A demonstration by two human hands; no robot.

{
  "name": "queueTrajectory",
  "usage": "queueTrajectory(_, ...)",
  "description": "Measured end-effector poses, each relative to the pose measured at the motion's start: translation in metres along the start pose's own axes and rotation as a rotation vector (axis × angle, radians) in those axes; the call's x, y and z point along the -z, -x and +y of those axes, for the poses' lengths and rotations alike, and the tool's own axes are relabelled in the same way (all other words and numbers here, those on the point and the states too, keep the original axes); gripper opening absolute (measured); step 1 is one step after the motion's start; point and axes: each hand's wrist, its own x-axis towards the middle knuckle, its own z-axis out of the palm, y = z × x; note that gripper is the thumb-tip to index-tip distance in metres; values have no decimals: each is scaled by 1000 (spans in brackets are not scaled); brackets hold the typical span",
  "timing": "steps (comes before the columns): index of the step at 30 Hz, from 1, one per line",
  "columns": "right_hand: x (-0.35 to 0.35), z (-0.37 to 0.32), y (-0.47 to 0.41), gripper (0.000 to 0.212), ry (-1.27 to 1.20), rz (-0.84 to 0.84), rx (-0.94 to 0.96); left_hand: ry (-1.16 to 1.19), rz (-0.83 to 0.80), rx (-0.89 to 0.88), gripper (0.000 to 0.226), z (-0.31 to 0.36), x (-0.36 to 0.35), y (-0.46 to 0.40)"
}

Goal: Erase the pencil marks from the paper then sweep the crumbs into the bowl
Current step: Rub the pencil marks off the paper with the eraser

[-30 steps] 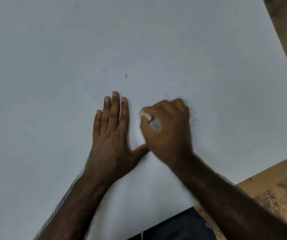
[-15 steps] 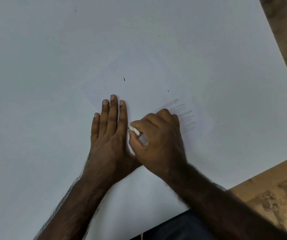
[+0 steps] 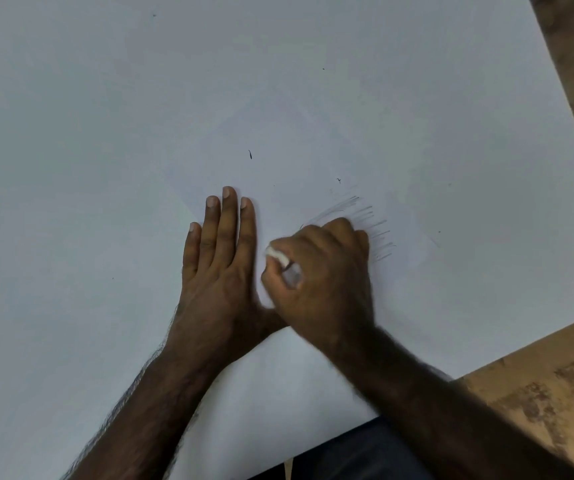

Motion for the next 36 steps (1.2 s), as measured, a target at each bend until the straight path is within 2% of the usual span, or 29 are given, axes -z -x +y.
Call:
queueTrajectory(3, 13, 30, -23, 6, 63, 150, -158, -8, -49, 15, 148, 1, 2, -2)
queueTrajectory(6, 19, 42, -33, 7, 48, 218, -289, -12, -57, 27, 151, 0, 1, -3)
queueTrajectory(8, 10, 24, -25, 8, 39, 183, -232, -9, -54, 33, 147, 1, 1, -3)
queueTrajectory(12, -5, -2, -3, 12, 15, 40, -6, -5, -12, 22, 125, 3, 0, -2)
queueTrajectory(15, 8, 26, -22, 7, 50, 151, -83, -4, -57, 30, 145, 2, 2, -4)
queueTrajectory(19, 22, 54, -45, 9, 85, 249, -271, -2, -78, 35, 150, 3, 4, -4)
queueTrajectory(21, 16, 41, -40, 8, 58, 229, -249, -5, -74, 40, 150, 3, 4, -4)
queueTrajectory(24, 1, 14, -23, 10, 29, 142, -107, -21, -71, 37, 147, 3, 3, -4)
queueTrajectory(26, 2, 18, -25, 10, 27, 141, -74, -22, -74, 35, 148, 3, 2, -4)
queueTrajectory(31, 21, 55, -51, 11, 60, 221, -273, -16, -82, 40, 151, 4, 3, -5)
queueTrajectory(36, 24, 58, -44, 13, -34, 229, -241, -12, -82, 35, 149, 5, 6, -3)
